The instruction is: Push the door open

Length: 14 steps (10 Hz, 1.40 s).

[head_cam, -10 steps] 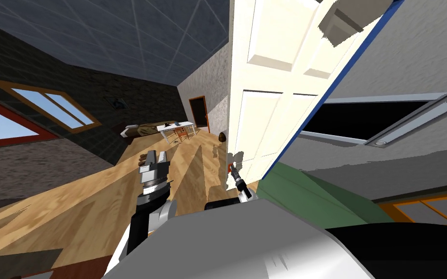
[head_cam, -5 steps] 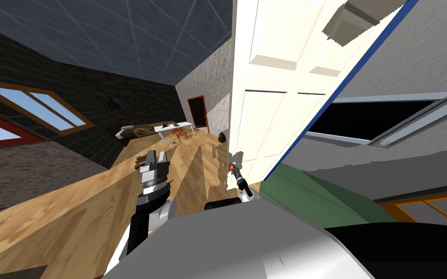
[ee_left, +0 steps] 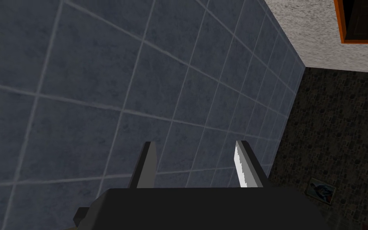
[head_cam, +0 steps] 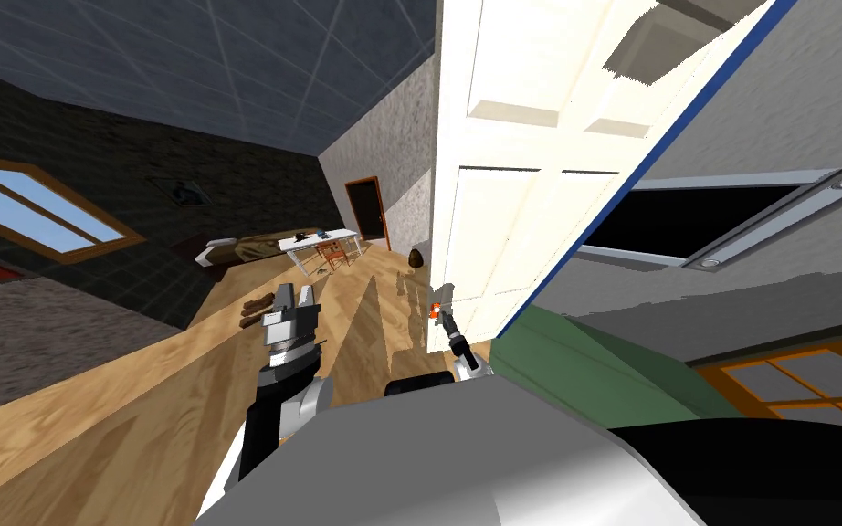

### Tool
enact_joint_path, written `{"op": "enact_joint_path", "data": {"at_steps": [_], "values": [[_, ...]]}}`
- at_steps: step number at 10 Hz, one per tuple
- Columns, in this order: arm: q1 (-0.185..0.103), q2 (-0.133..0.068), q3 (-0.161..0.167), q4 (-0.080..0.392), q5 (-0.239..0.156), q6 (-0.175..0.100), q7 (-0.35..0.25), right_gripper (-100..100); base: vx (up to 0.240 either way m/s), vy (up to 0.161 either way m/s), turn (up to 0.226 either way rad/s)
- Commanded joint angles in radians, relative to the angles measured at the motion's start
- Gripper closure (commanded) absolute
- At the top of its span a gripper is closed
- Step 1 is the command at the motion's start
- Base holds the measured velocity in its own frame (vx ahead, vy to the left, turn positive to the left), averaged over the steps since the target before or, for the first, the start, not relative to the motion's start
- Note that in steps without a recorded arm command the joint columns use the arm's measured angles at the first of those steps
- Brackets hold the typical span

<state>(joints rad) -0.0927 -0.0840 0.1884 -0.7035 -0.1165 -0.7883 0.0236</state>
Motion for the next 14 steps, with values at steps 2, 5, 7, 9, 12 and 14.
{"op": "enact_joint_path", "data": {"at_steps": [2,5,7,9,12,14], "values": [[0.000,0.005,0.000,-0.008,-0.003,0.010,-0.002,-100,-0.220,0.009,-0.039],[-0.001,0.018,-0.001,-0.020,-0.008,0.020,-0.005,-100,-0.238,0.035,-0.049],[-0.002,0.020,-0.001,-0.021,-0.009,0.021,-0.005,-100,-0.167,0.025,-0.036],[-0.001,0.015,-0.005,-0.018,-0.010,0.016,-0.003,-100,0.150,0.037,0.028],[-0.001,0.014,-0.012,-0.011,-0.013,0.004,0.002,-100,0.253,0.023,0.031],[-0.001,0.018,-0.017,-0.006,-0.015,-0.003,0.005,-100,0.246,0.032,0.036]]}}
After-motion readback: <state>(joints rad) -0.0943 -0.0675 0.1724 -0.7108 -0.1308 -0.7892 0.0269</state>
